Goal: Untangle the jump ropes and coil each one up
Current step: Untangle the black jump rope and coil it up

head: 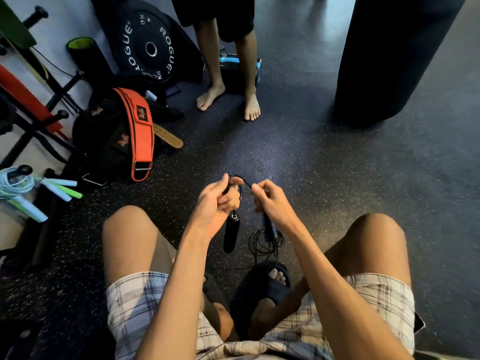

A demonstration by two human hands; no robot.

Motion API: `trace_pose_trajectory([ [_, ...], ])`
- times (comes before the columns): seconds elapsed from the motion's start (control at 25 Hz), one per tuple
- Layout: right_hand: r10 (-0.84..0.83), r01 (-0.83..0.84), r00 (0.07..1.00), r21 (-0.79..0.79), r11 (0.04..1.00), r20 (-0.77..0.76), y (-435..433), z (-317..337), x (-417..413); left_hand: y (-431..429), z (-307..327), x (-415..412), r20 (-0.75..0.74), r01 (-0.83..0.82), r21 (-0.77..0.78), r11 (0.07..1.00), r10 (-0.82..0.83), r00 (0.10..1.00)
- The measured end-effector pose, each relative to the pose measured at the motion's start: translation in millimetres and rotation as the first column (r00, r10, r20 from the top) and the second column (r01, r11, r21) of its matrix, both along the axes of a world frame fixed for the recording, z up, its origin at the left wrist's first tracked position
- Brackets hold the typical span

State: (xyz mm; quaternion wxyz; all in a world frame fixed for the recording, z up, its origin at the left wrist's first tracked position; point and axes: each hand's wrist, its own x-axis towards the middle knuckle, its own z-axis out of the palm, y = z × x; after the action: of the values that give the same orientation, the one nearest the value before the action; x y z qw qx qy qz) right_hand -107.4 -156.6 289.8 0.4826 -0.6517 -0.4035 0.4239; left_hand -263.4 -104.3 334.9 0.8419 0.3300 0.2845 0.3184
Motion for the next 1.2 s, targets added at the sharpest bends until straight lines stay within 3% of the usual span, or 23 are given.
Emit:
trace_pose_trajectory([
  [0.12, 0.03, -0.034, 0.998, -0.082, 0.996, -0.047, -8.6, -12.5, -4.4, 3.9, 1.0, -1.5, 0.056, -0.122, -0.011, 0.992, 0.122, 0.991],
  [0.32, 0.182, -0.171, 0.983, -0.214, 0.962, 0.031, -19.8, -25.5, -2.4, 12.2, -0.1, 0.5, 0.091, -0.412, -0.047, 0.91, 0.414, 0.905],
  [0.52, 0.294, -0.254, 0.948, -0.267, 0.93, 0.124, -23.8, -22.6, -3.9, 12.2, -8.2, 3.2, -0.027, -0.538, 0.141, 0.831, 0.547, 0.837],
  [0.68, 0.371, -0.332, 0.888, -0.179, 0.926, 0.272, -21.2, -8.3, -6.2, 10.9, -23.1, -3.6, -0.279, -0.395, 0.435, 0.809, 0.538, 0.795],
  [0.8, 0.364, -0.352, 0.878, -0.095, 0.931, 0.311, -13.7, 4.5, -12.6, 8.0, -22.8, -8.2, -0.423, -0.21, 0.553, 0.806, 0.489, 0.763],
  [1.04, 0.336, -0.38, 0.854, 0.033, 0.925, 0.397, 3.9, 48.9, -16.3, 14.6, -15.6, -12.2, -0.646, 0.144, 0.578, 0.803, 0.342, 0.682],
  [1.2, 0.287, -0.34, 0.878, 0.079, 0.937, 0.384, 17.4, 72.1, -7.4, 13.6, 2.3, -10.5, -0.552, 0.192, 0.445, 0.875, 0.099, 0.828],
])
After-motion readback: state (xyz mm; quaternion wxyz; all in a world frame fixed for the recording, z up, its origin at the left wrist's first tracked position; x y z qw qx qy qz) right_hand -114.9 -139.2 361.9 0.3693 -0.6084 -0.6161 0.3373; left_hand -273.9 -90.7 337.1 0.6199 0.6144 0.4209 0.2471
